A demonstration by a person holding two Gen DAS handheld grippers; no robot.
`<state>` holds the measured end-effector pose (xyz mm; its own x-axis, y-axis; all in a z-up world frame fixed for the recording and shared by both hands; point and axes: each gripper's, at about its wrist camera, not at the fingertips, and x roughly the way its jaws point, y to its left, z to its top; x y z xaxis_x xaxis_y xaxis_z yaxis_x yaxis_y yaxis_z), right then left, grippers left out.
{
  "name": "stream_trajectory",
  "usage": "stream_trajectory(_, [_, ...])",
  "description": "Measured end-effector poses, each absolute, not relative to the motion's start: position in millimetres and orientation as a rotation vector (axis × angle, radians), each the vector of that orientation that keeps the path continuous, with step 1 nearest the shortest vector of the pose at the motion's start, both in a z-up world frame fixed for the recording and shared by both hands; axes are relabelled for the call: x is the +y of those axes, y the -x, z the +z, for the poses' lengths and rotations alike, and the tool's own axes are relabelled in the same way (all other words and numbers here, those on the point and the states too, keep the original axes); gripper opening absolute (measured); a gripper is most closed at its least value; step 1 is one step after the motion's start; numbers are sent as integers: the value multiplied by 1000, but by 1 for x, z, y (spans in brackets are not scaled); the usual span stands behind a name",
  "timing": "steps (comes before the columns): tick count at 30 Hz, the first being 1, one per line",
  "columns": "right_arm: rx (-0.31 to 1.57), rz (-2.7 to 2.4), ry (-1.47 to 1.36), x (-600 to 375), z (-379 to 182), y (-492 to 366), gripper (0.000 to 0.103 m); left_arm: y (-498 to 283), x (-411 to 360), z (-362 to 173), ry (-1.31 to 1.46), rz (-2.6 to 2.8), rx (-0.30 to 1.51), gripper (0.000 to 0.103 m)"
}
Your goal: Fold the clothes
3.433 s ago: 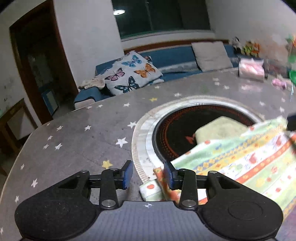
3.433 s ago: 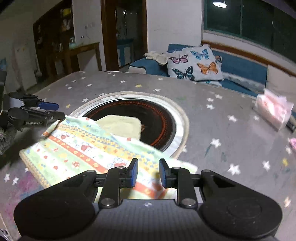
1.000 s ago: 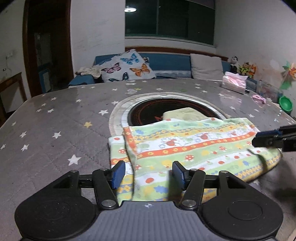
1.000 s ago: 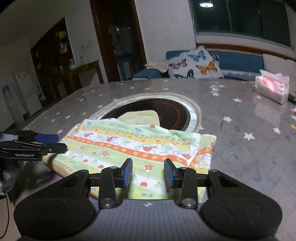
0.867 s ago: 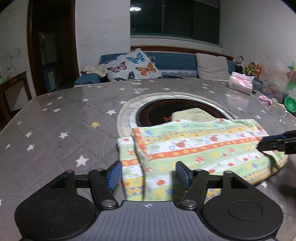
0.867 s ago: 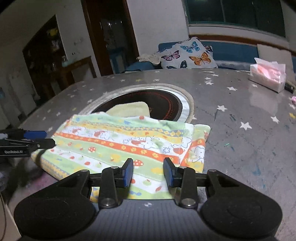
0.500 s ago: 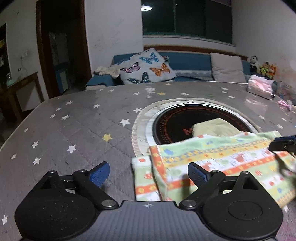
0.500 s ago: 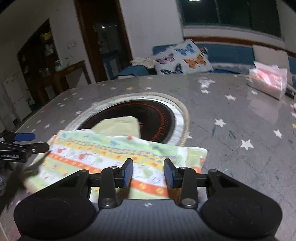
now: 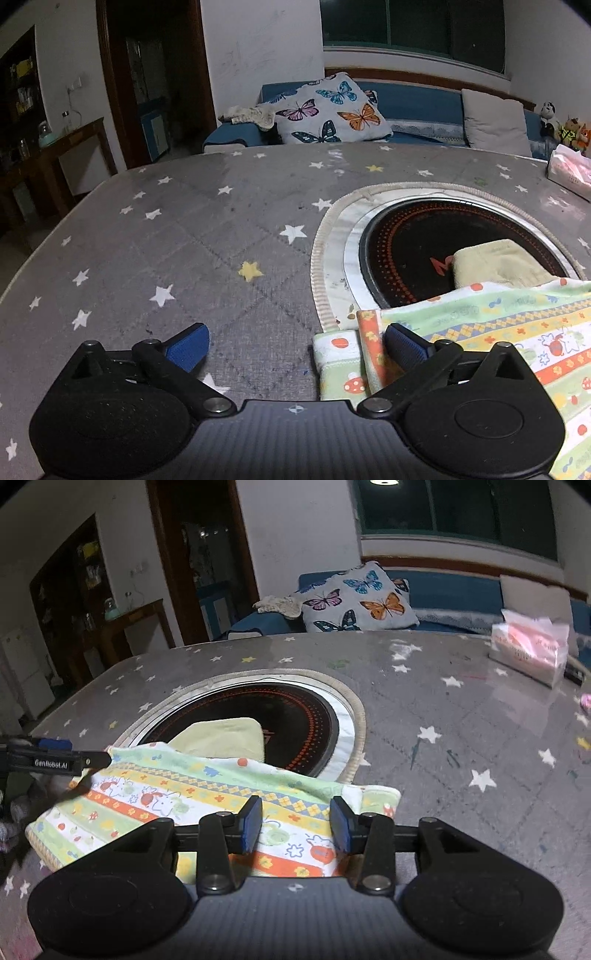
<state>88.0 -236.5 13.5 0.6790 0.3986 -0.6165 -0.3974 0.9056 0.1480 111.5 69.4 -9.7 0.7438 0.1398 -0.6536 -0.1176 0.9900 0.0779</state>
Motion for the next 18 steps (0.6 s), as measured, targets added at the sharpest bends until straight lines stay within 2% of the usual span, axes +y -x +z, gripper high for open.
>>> stream_trajectory(8, [636, 610, 117, -197, 41, -58, 52, -91, 88, 14, 38, 155, 676, 103])
stream_trajectory(18, [601, 917, 377, -97, 41, -13, 53, -68, 114, 24, 122, 167, 671, 103])
